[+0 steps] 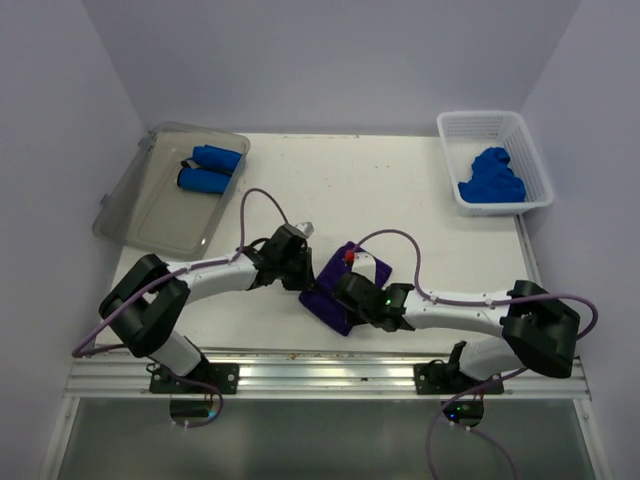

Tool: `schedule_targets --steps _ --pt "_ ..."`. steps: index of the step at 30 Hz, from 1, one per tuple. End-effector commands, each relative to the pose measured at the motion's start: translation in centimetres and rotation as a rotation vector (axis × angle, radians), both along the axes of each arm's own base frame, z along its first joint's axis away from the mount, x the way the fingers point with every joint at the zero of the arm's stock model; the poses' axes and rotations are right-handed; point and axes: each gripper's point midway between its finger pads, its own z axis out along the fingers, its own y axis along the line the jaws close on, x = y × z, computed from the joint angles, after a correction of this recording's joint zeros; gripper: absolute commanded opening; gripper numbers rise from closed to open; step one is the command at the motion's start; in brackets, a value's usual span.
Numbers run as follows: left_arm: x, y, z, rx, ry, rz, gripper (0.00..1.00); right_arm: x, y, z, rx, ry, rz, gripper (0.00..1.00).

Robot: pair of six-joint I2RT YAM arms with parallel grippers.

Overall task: Roll the towels
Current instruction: Roll the towel

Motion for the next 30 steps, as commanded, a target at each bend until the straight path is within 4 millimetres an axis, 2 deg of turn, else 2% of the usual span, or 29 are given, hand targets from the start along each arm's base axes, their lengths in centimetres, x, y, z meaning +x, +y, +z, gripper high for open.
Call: schedule_targets --steps 1,3,7,10,13,14,17,19,21,25,28,30 --pt "3.4 0.2 1.9 0.010 -0.091 0.006 0.00 -2.8 0.5 -0.5 0.013 0.090 0.004 0.11" --pt "3.5 0.4 2.1 0.031 -0.091 -0.005 0.00 -2.3 0.7 0.4 0.007 0.059 0.008 0.11" --pt "3.9 0.2 4.0 0.019 -0.121 -0.009 0.01 -0.7 1.2 4.0 -0.021 -0.040 0.066 0.17" --pt "3.7 0.4 5.5 0.004 -0.142 -0.008 0.07 0.0 2.0 5.9 -0.027 -0.097 0.145 0.28" --pt "3.5 1.0 6.5 0.004 -0.152 0.000 0.09 0.1 3.5 6.9 -0.050 -0.162 0.289 0.38" --pt "3.5 1.3 7.0 -0.002 -0.157 0.011 0.09 -0.2 4.0 7.0 -0.060 -0.175 0.339 0.44" --pt "3.6 2.8 7.3 0.003 -0.150 0.051 0.08 -0.6 4.8 6.7 -0.144 -0.242 0.492 0.58" --pt "3.8 4.3 7.0 0.012 -0.134 0.095 0.08 -1.0 5.2 5.9 -0.208 -0.272 0.576 0.64" --pt "3.6 5.5 7.0 0.012 -0.127 0.127 0.08 -1.2 5.3 5.4 -0.248 -0.287 0.607 0.71" --pt "3.8 7.6 6.6 0.010 -0.119 0.193 0.08 -1.6 5.9 4.6 -0.324 -0.329 0.648 0.72" --pt "3.3 8.0 5.9 -0.001 -0.094 0.204 0.08 -1.4 6.2 3.3 -0.358 -0.333 0.656 0.71" --pt "2.9 7.9 5.3 -0.008 -0.076 0.202 0.08 -1.4 6.2 1.7 -0.384 -0.322 0.659 0.70"
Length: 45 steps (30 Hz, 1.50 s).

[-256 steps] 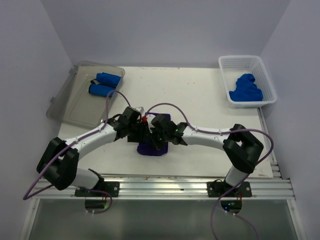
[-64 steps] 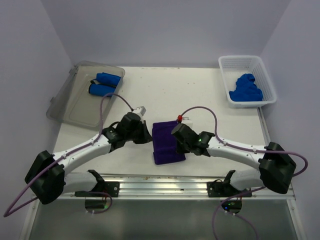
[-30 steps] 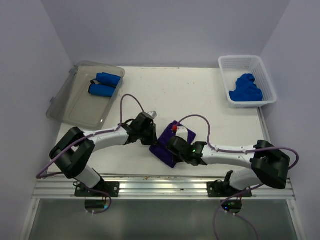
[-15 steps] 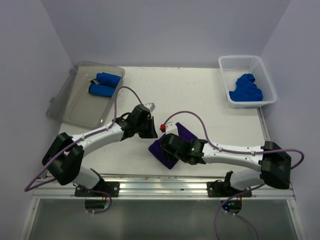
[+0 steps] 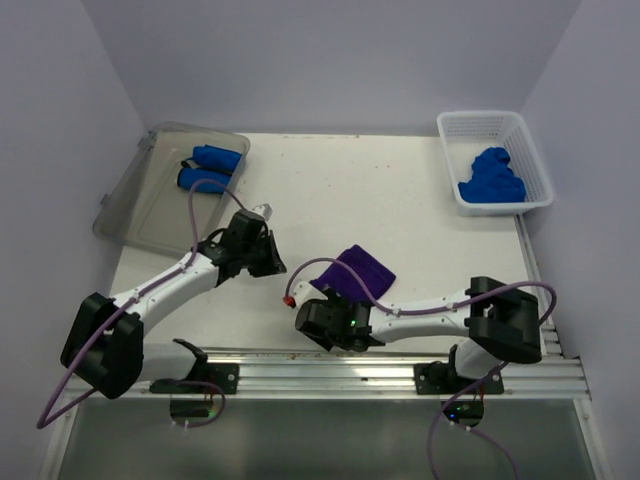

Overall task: Roll the towels
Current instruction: Roll the towel

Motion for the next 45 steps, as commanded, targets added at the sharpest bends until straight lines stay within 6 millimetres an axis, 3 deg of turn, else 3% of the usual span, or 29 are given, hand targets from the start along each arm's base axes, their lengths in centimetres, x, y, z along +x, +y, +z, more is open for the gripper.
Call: schedule_targets --steps 1,5,6,7,10,13,16,17,21,23,34,43,45 --pt "-0.7 0.0 -0.5 -0.030 0.028 0.008 0.08 1.4 1.5 -0.1 0.011 -0.072 0.003 0.70" --pt "-1.3 0.0 -1.1 -0.043 0.049 0.010 0.08 1.4 1.2 -2.7 -0.026 -0.062 -0.025 0.64" --pt "-1.4 0.0 -1.2 -0.045 0.051 0.011 0.08 1.5 1.2 -2.8 -0.016 -0.067 -0.040 0.58" --pt "-1.6 -0.1 -1.2 -0.055 0.054 0.011 0.08 1.6 1.2 -2.9 -0.005 -0.069 -0.046 0.38" --pt "-2.0 -0.2 -1.2 -0.076 0.056 0.010 0.10 1.1 2.3 -2.2 0.077 -0.043 -0.016 0.13" --pt "-2.7 -0.7 -0.8 -0.130 0.054 -0.005 0.16 0.8 3.3 -1.1 0.172 0.019 0.019 0.07" --pt "-3.1 -1.0 0.0 -0.182 0.030 -0.006 0.38 0.4 4.0 0.1 0.274 0.108 0.041 0.04" --pt "-3.5 -0.8 -0.4 -0.185 0.035 -0.004 0.51 0.2 3.8 0.2 0.297 0.139 0.035 0.03" --pt "-4.4 -1.4 0.0 -0.263 0.027 -0.018 0.70 0.7 3.8 1.4 0.422 0.250 0.025 0.02" --pt "-4.8 -1.8 -0.3 -0.301 0.036 -0.026 0.73 0.2 3.9 1.6 0.464 0.314 0.037 0.02" --pt "-4.9 -5.3 -1.6 -0.392 0.054 -0.057 0.82 0.7 3.7 2.5 0.695 0.535 -0.017 0.00" --pt "-4.2 -6.0 -4.6 -0.352 0.109 -0.027 0.74 0.3 2.7 1.8 0.690 0.552 -0.033 0.00" --pt "-4.2 -6.1 -5.1 -0.345 0.126 -0.026 0.64 0.3 2.3 1.7 0.677 0.547 -0.037 0.01"
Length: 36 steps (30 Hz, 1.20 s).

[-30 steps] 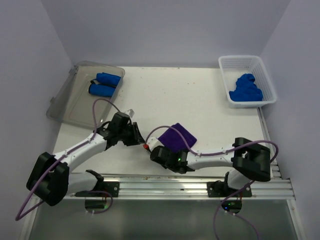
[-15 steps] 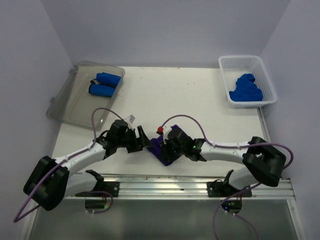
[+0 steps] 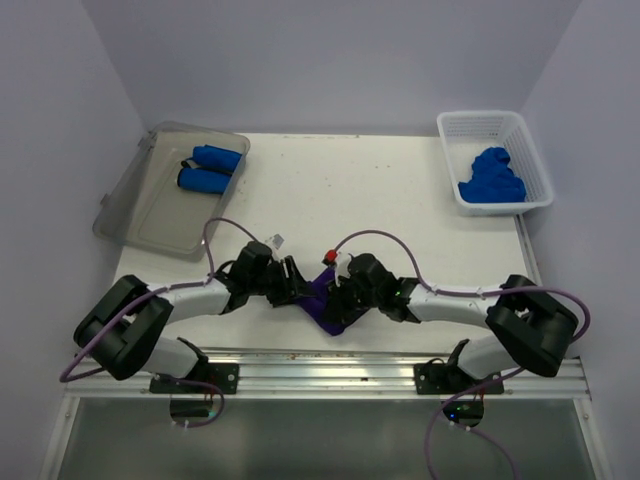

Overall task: Roll the towels
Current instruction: Roll the towel

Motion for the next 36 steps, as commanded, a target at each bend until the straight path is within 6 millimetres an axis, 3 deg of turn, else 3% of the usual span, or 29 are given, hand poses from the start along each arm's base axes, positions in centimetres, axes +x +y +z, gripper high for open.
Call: schedule_targets --steps 1,3,4,7,8,9,10,14,15,16,17,19,20,22,28,36 --pt "1.4 -1.0 0.4 -0.021 -0.038 0.008 0.53 -0.3 0.3 1.5 0.048 -0.013 0.015 0.01" --pt "1.4 -1.2 0.4 -0.021 -0.032 0.004 0.43 -0.1 -0.2 1.3 0.031 -0.021 0.006 0.01" --pt "1.4 -1.1 0.5 -0.015 -0.030 0.004 0.33 -0.1 -0.3 1.4 0.029 -0.028 0.006 0.01" --pt "1.3 -1.0 0.8 0.005 -0.012 0.007 0.15 0.3 -0.8 1.5 -0.002 -0.052 -0.006 0.09" --pt "1.2 -1.0 0.9 0.013 -0.004 0.007 0.11 0.4 -1.0 1.7 -0.017 -0.062 -0.005 0.15" --pt "1.3 -0.9 1.1 0.017 0.000 0.013 0.07 0.8 -1.2 1.8 -0.033 -0.081 -0.018 0.35" --pt "1.2 -0.8 1.2 0.035 0.015 0.018 0.04 1.1 -1.3 2.0 -0.048 -0.099 -0.027 0.46" --pt "0.9 -0.2 1.3 0.081 0.056 0.034 0.00 1.8 -2.1 3.7 -0.160 -0.236 -0.039 0.72" --pt "0.8 -0.1 1.2 0.090 0.067 0.032 0.00 2.8 -2.6 4.2 -0.199 -0.298 -0.085 0.75" --pt "0.7 -0.1 1.2 0.094 0.073 0.032 0.00 3.2 -2.2 5.4 -0.212 -0.350 -0.087 0.77" --pt "0.7 -0.1 1.1 0.097 0.078 0.032 0.00 2.3 -2.0 5.5 -0.247 -0.379 -0.060 0.78" --pt "0.6 0.0 0.9 0.105 0.090 0.033 0.00 3.2 -1.8 6.7 -0.299 -0.474 -0.086 0.78" --pt "0.5 0.0 0.9 0.106 0.093 0.032 0.00 2.4 -1.3 6.8 -0.321 -0.501 -0.062 0.78" --pt "0.4 0.0 0.7 0.106 0.105 0.033 0.00 2.9 -0.8 7.0 -0.375 -0.568 -0.071 0.78" --pt "0.4 -0.1 0.8 0.105 0.111 0.039 0.00 1.8 1.6 5.4 -0.466 -0.647 0.013 0.74" --pt "0.1 0.0 0.4 0.107 0.132 0.046 0.00 0.4 3.6 3.0 -0.467 -0.622 0.074 0.55"
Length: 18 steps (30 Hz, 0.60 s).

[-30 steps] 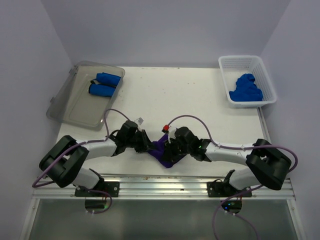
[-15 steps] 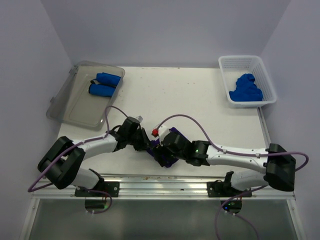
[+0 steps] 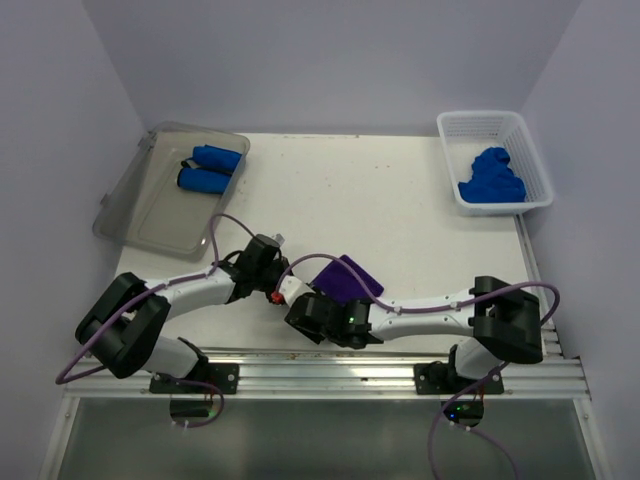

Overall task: Roll the towels
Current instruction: Roll the towel

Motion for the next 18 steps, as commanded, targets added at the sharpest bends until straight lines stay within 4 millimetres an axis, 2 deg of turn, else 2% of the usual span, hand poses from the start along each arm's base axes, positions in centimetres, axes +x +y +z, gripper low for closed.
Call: schedule_targets --steps 1,2,4,5,7,8,9,10,11,12,15,17,18 --pt "0.5 -0.4 0.6 -0.009 -0.002 0.012 0.00 0.4 1.6 1.3 0.052 -0.030 -0.010 0.52" --pt "0.5 -0.4 0.6 -0.010 -0.001 0.014 0.00 0.3 1.7 1.1 0.058 -0.025 -0.016 0.44" --pt "0.5 -0.5 0.7 -0.012 0.000 0.015 0.00 0.2 1.5 0.4 0.059 -0.010 -0.037 0.33" --pt "0.5 -0.5 0.8 -0.015 -0.001 0.016 0.00 0.1 1.5 0.2 0.066 0.005 -0.045 0.17" --pt "0.6 -0.5 1.2 -0.019 -0.014 0.011 0.00 -0.5 1.6 0.2 0.110 0.064 -0.051 0.04" --pt "0.7 -0.5 1.5 -0.022 -0.020 0.011 0.00 -0.2 1.8 0.5 0.155 0.088 -0.062 0.00" --pt "0.8 -0.6 2.0 -0.027 -0.039 0.007 0.05 -0.2 1.7 0.7 0.186 0.113 -0.063 0.00" --pt "1.0 -0.5 2.3 -0.026 -0.052 0.014 0.19 -0.4 1.4 1.1 0.231 0.148 -0.071 0.00" --pt "1.2 -0.5 3.0 -0.034 -0.074 0.016 0.28 -0.2 1.7 1.4 0.286 0.198 -0.068 0.00" --pt "1.4 -0.4 3.4 -0.033 -0.089 0.023 0.42 -0.3 1.7 1.7 0.316 0.228 -0.065 0.00" --pt "2.0 -0.3 4.7 -0.046 -0.133 0.040 0.57 -0.4 1.5 2.0 0.403 0.324 -0.068 0.00" --pt "2.2 -0.3 5.4 -0.053 -0.155 0.047 0.59 -0.5 1.3 2.0 0.454 0.381 -0.075 0.00" --pt "2.3 -0.2 5.6 -0.050 -0.162 0.051 0.59 -0.8 0.9 1.3 0.466 0.422 -0.099 0.00"
